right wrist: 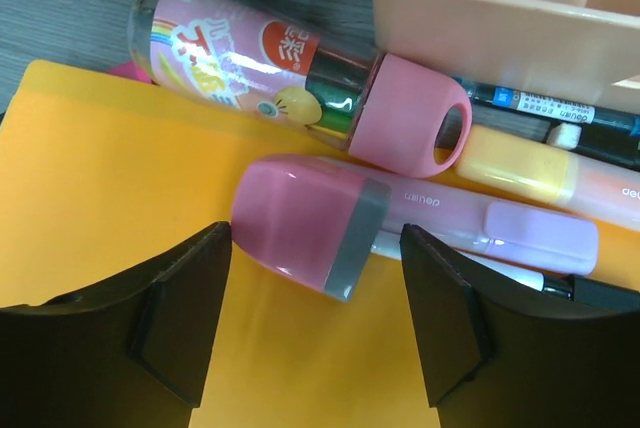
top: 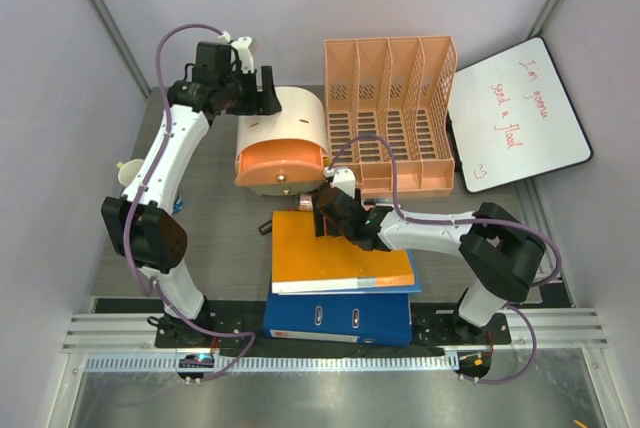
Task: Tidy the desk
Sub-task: Pick up the stationery from the center of the board.
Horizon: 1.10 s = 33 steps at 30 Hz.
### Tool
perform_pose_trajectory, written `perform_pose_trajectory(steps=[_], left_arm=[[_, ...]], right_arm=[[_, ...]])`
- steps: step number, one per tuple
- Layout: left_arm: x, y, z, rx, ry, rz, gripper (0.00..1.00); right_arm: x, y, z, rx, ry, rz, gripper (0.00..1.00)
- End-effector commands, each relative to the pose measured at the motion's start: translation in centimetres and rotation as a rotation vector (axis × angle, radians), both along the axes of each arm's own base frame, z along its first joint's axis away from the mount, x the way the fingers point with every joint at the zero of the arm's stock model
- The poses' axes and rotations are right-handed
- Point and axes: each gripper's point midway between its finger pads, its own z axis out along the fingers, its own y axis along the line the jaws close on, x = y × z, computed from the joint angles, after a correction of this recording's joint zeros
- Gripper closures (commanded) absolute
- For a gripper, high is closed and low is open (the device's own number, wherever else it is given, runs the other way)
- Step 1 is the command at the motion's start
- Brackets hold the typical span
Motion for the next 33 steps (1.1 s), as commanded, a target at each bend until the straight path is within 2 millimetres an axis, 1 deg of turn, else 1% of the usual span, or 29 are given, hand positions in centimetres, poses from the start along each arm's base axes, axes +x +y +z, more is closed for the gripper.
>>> perform_pose_trajectory(steps=[1, 2, 3, 5, 8, 9, 10, 11, 12, 14, 16, 17, 18, 19, 20, 21, 22, 23, 24, 26, 27, 28, 29, 30, 31, 32, 33], left_arm=[[0.0, 0.4, 0.7, 0.016, -0.028, -0.004, 0.24], [-0.1, 0.4, 0.7, 0.017, -0.030, -0.005, 0.24], [-0.1, 0.5, 0.7, 0.019, -0.030, -0.004, 0.24], [-0.2, 0.5, 0.7, 0.020, -0.029, -0.005, 0.24], [-0.2, 0.5, 0.6, 0.024, -0.031, -0.005, 0.24], [-0.2, 0.6, 0.6, 0.027, -0.030, -0.006, 0.24], [-0.2, 0.6, 0.6, 0.029, -0.031, -0.006, 0.24], [-0.2, 0.6, 0.6, 0.030, -0.031, -0.005, 0.24], [-0.3, 0.6, 0.6, 0.028, -0.033, -0.006, 0.24], [-0.2, 0.7, 0.6, 0.032, -0.034, -0.005, 0.25], [-0.2, 0.7, 0.7, 0.031, -0.037, -0.003, 0.25], [-0.3, 0.7, 0.6, 0.031, -0.034, -0.004, 0.25], [-0.3, 0.7, 0.6, 0.032, -0.034, -0.005, 0.25], [-0.3, 0.7, 0.6, 0.030, -0.033, -0.004, 0.25], [-0.3, 0.7, 0.7, 0.030, -0.035, -0.003, 0.25], [-0.3, 0.7, 0.8, 0.030, -0.036, -0.002, 0.25], [-0.3, 0.7, 1.1, 0.030, -0.044, -0.002, 0.25], [-0.4, 0.8, 1.3, 0.032, -0.046, 0.001, 0.25], [-0.6, 0.8, 1.3, 0.034, -0.038, -0.002, 0.24], [-1.3, 0.9, 2.2, 0.032, -0.043, -0.008, 0.24], [-1.7, 0.8, 2.5, 0.024, -0.041, -0.016, 0.25], [-2.1, 0.8, 2.7, 0.022, -0.038, -0.023, 0.24], [-2.7, 0.9, 3.3, 0.021, -0.045, -0.027, 0.24], [-3.1, 0.9, 3.5, 0.018, -0.046, -0.031, 0.24], [-3.3, 1.0, 3.4, 0.020, -0.044, -0.030, 0.24], [-3.6, 1.1, 3.5, 0.022, -0.046, -0.032, 0.24], [-3.9, 1.1, 3.9, 0.020, -0.057, -0.033, 0.24]], right_arm=[[1.7, 0.6, 1.3, 0.028, -0.077, -0.049, 0.29], [1.7, 0.4, 1.3, 0.028, -0.084, -0.055, 0.30], [1.5, 0.1, 0.9, 0.021, -0.084, -0.059, 0.33], [1.8, 0.4, 1.4, 0.052, -0.112, -0.073, 0.36], [1.5, -0.1, 1.1, 0.042, -0.111, -0.088, 0.44], [1.4, -0.3, 1.3, 0.045, -0.114, -0.090, 0.49], [0.9, -0.1, 1.4, 0.045, -0.116, -0.083, 0.52], [0.7, -0.5, 1.4, 0.032, -0.120, -0.094, 0.55], [0.4, -0.5, 2.2, 0.050, -0.131, -0.096, 0.62], [-0.8, -1.1, 2.3, 0.025, -0.125, -0.085, 0.68], [-1.5, -1.9, 3.7, 0.042, -0.147, -0.103, 0.74], [-2.2, -2.1, 3.9, 0.032, -0.145, -0.093, 0.76], [-2.5, -2.4, 4.4, 0.038, -0.151, -0.099, 0.79], [-2.7, -2.6, 5.9, 0.071, -0.168, -0.098, 0.81], [-3.1, -2.9, 6.3, 0.065, -0.168, -0.092, 0.83], [-3.1, -2.9, 7.4, 0.083, -0.178, -0.091, 0.85], [-3.2, -2.9, 8.8, 0.104, -0.192, -0.085, 0.85], [-3.4, -3.2, 9.3, 0.097, -0.192, -0.080, 0.85], [-3.2, -2.9, 11.0, 0.118, -0.209, -0.077, 0.86], [-3.0, -3.0, 13.0, 0.117, -0.235, -0.061, 0.86], [-2.7, -2.5, 15.1, 0.144, -0.260, -0.060, 0.87], [-2.5, -2.4, 16.2, 0.150, -0.276, -0.058, 0.86], [-2.3, -2.3, 16.8, 0.118, -0.294, -0.040, 0.87], [-1.7, -1.8, 19.1, 0.145, -0.323, -0.043, 0.87], [-1.3, -1.6, 20.0, 0.141, -0.336, -0.040, 0.86], [-0.6, -0.9, 21.5, 0.138, -0.355, -0.029, 0.86], [-0.1, -0.6, 22.1, 0.138, -0.362, -0.025, 0.86]])
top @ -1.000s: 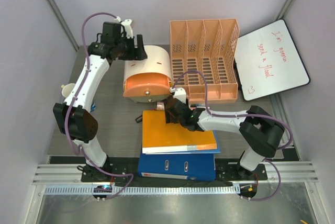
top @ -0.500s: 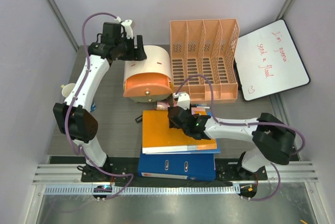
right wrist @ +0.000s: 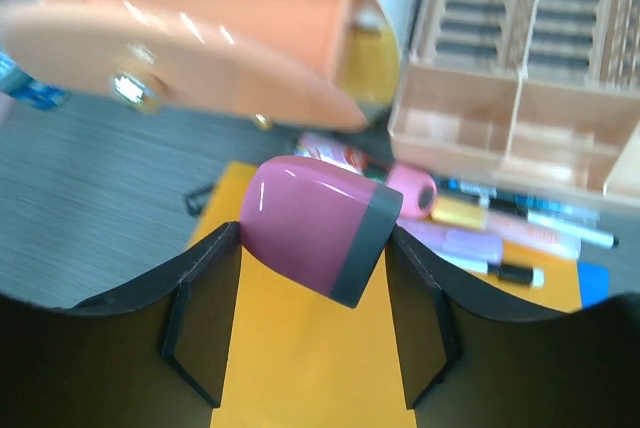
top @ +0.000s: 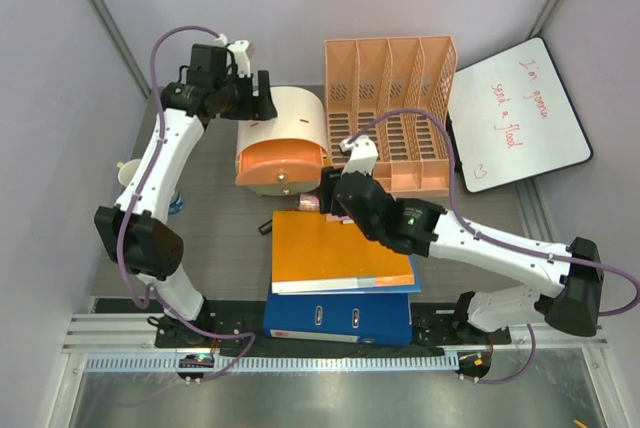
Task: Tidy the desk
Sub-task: Pick up the stationery from the center of the board, then place the stationery in the drawer.
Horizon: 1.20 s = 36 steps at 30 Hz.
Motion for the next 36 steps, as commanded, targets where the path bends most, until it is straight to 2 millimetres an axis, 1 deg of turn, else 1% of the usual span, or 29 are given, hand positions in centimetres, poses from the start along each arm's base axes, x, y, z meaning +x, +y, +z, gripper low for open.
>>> perform_pose_trajectory(steps=[1, 2, 3, 4, 5, 6, 7, 8, 9, 10, 11, 12, 13, 14, 15, 16, 17, 21, 24, 25, 26, 30, 33, 34, 35, 36], left_arm=[[-2.3, 0.4, 3.8, -0.016, -0.082, -0.028, 0.24], [-2.3, 0.4, 3.8, -0.015, -0.083, -0.027, 0.24], [-2.3, 0.4, 3.8, -0.016, -0.081, -0.026, 0.24], [-2.4, 0.4, 3.6, -0.015, -0.076, -0.028, 0.24], [-2.3, 0.4, 3.5, -0.016, -0.073, -0.029, 0.24], [-2.3, 0.3, 3.0, -0.014, -0.064, -0.030, 0.24], [-2.2, 0.4, 2.9, -0.014, -0.064, -0.029, 0.24], [-2.1, 0.4, 2.7, -0.013, -0.061, -0.025, 0.24], [-1.9, 0.3, 2.3, -0.012, -0.055, -0.026, 0.24], [-1.8, 0.3, 2.2, -0.011, -0.052, -0.023, 0.24], [-1.7, 0.2, 2.0, -0.011, -0.046, -0.024, 0.24], [-1.5, 0.3, 1.8, -0.011, -0.046, -0.020, 0.24], [-1.4, 0.2, 1.6, -0.012, -0.041, -0.020, 0.24], [-1.2, 0.2, 1.5, -0.013, -0.041, -0.019, 0.24], [-1.1, 0.2, 1.4, -0.011, -0.041, -0.019, 0.24], [-1.0, 0.1, 1.2, -0.010, -0.038, -0.019, 0.24], [-0.9, 0.1, 1.1, -0.010, -0.034, -0.017, 0.24], [-0.7, 0.1, 0.8, -0.006, -0.035, -0.020, 0.25], [-0.5, 0.1, 0.6, -0.003, -0.033, -0.016, 0.25], [-0.5, 0.1, 0.6, -0.003, -0.034, -0.016, 0.24], [-0.4, 0.1, 0.6, -0.003, -0.033, -0.016, 0.24], [-0.2, 0.0, 0.6, -0.007, -0.033, -0.012, 0.25], [-0.1, 0.0, 0.7, -0.013, -0.035, -0.009, 0.25], [-0.2, -0.1, 0.7, -0.016, -0.034, -0.012, 0.25], [-0.1, -0.1, 0.8, -0.016, -0.035, -0.010, 0.25], [-0.1, 0.0, 0.7, -0.015, -0.032, -0.008, 0.25]], right_arm=[[3.1, 0.7, 6.2, 0.004, -0.106, -0.018, 0.87], [4.1, 1.6, 6.8, 0.004, -0.107, -0.004, 0.88], [4.7, 1.8, 7.2, 0.005, -0.107, -0.003, 0.88], [5.8, 1.7, 7.3, 0.003, -0.105, -0.016, 0.88], [6.2, 2.4, 8.9, 0.019, -0.125, 0.005, 0.88], [7.0, 3.3, 8.2, -0.003, -0.115, 0.011, 0.88], [7.5, 3.6, 8.4, -0.006, -0.119, 0.014, 0.88], [7.9, 4.4, 9.8, 0.016, -0.133, 0.030, 0.88], [8.4, 5.5, 8.7, -0.013, -0.120, 0.045, 0.88], [8.7, 5.9, 8.7, -0.014, -0.117, 0.053, 0.88], [8.9, 6.7, 9.5, 0.001, -0.125, 0.064, 0.88], [9.3, 7.7, 8.6, -0.010, -0.107, 0.082, 0.88], [9.4, 8.2, 8.4, -0.011, -0.101, 0.092, 0.88], [9.6, 8.6, 9.0, 0.001, -0.108, 0.098, 0.88], [9.6, 9.0, 8.9, 0.002, -0.105, 0.106, 0.88], [9.8, 9.4, 8.3, -0.007, -0.097, 0.108, 0.89], [9.9, 9.5, 8.6, -0.001, -0.101, 0.108, 0.88], [9.9, 9.7, 8.2, -0.002, -0.092, 0.113, 0.88], [9.5, 9.5, 7.9, 0.003, -0.078, 0.117, 0.88], [9.3, 9.3, 7.5, -0.001, -0.067, 0.121, 0.88], [9.1, 9.2, 7.8, 0.009, -0.066, 0.119, 0.88], [8.5, 8.8, 7.7, 0.020, -0.053, 0.123, 0.87], [8.4, 8.7, 7.5, 0.014, -0.046, 0.127, 0.76], [8.3, 8.7, 7.3, 0.010, -0.042, 0.129, 0.63], [8.3, 8.7, 7.3, 0.010, -0.041, 0.130, 0.56], [8.3, 8.6, 7.4, 0.013, -0.040, 0.128, 0.46]])
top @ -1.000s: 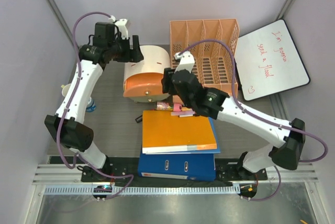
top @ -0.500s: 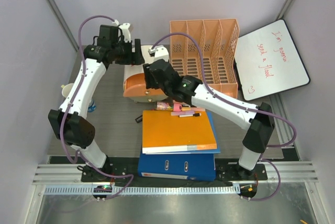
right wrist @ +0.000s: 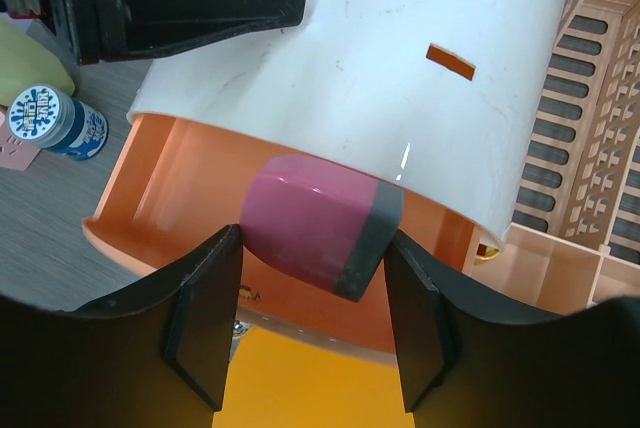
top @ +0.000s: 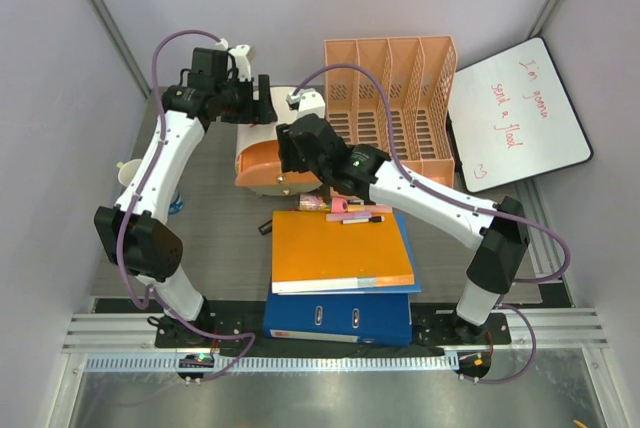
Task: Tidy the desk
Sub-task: Place the stationery in the drawer.
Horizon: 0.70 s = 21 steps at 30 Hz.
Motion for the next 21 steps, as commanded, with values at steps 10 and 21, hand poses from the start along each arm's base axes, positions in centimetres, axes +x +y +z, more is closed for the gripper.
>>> perform_pose_trajectory(steps=[10, 21], left_arm=[[1.0, -0.4, 0.8, -0.015, -0.042, -0.008, 0.25], [1.1, -0.3, 0.6, 0.001, -0.041, -0.007, 0.25]], right_arm=[[-0.3, -1.0, 3.8, 0.035, -0.043, -0.007, 0.19], [-3.5, -8.9, 6.1, -0.015, -0.122, -0.078, 0.21]])
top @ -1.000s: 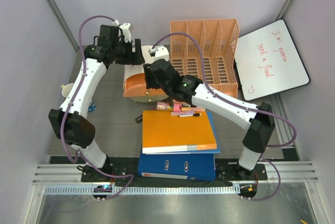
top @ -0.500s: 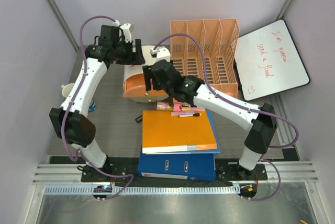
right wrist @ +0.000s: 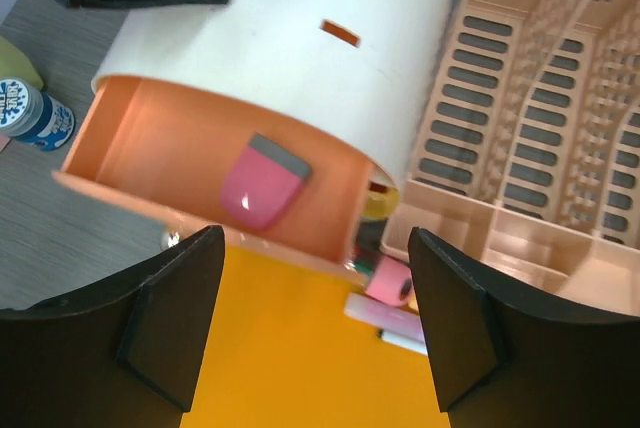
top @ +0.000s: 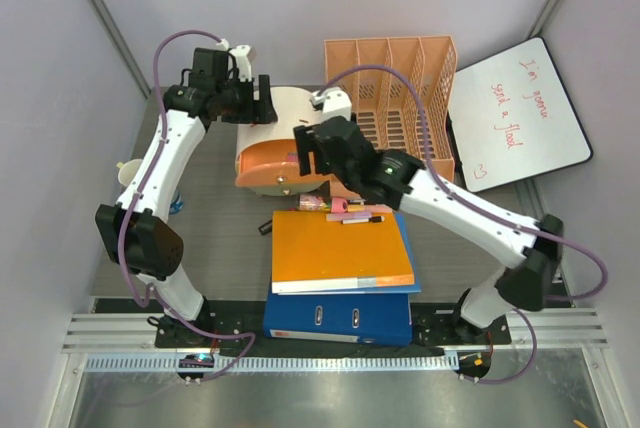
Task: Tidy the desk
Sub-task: Place the stationery in the drawer, then pick up the stationery from the center of the board.
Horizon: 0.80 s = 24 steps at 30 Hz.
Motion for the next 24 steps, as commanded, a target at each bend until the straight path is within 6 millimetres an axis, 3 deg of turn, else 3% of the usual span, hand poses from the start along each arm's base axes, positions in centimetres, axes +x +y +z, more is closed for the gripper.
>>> perform_pose_trajectory(steps=[1, 3, 4, 8, 12, 18, 24], left_arm=[[0.8, -0.3, 1.0, -0.004, -0.043, -0.010, 0.25], [0.9, -0.4, 0.9, -0.008, -0.039, -0.010, 0.25], [0.9, -0.4, 0.9, -0.009, -0.039, -0.011, 0.25], [1.1, -0.3, 0.9, -0.006, -0.041, -0.006, 0.25], [1.1, -0.4, 1.1, -0.004, -0.042, -0.005, 0.25], [1.1, -0.2, 1.0, 0.005, -0.045, -0.007, 0.25], [1.1, -0.2, 0.7, 0.007, -0.037, -0.011, 0.25]], right_arm=[[-2.7, -5.7, 0.7, -0.021, -0.045, -0.041, 0.21], [-3.6, -7.5, -0.8, -0.017, -0.021, -0.078, 0.21], [-4.2, -8.4, -3.6, -0.058, 0.017, -0.088, 0.22], [-4.8, -10.6, -8.3, -0.080, 0.094, -0.145, 0.22], [-4.4, -11.1, -12.8, -0.102, 0.181, -0.161, 0.22], [-3.3, -12.9, -17.0, -0.092, 0.274, -0.229, 0.24], [-2.5, -12.7, -19.1, -0.064, 0.308, -0.246, 0.24]])
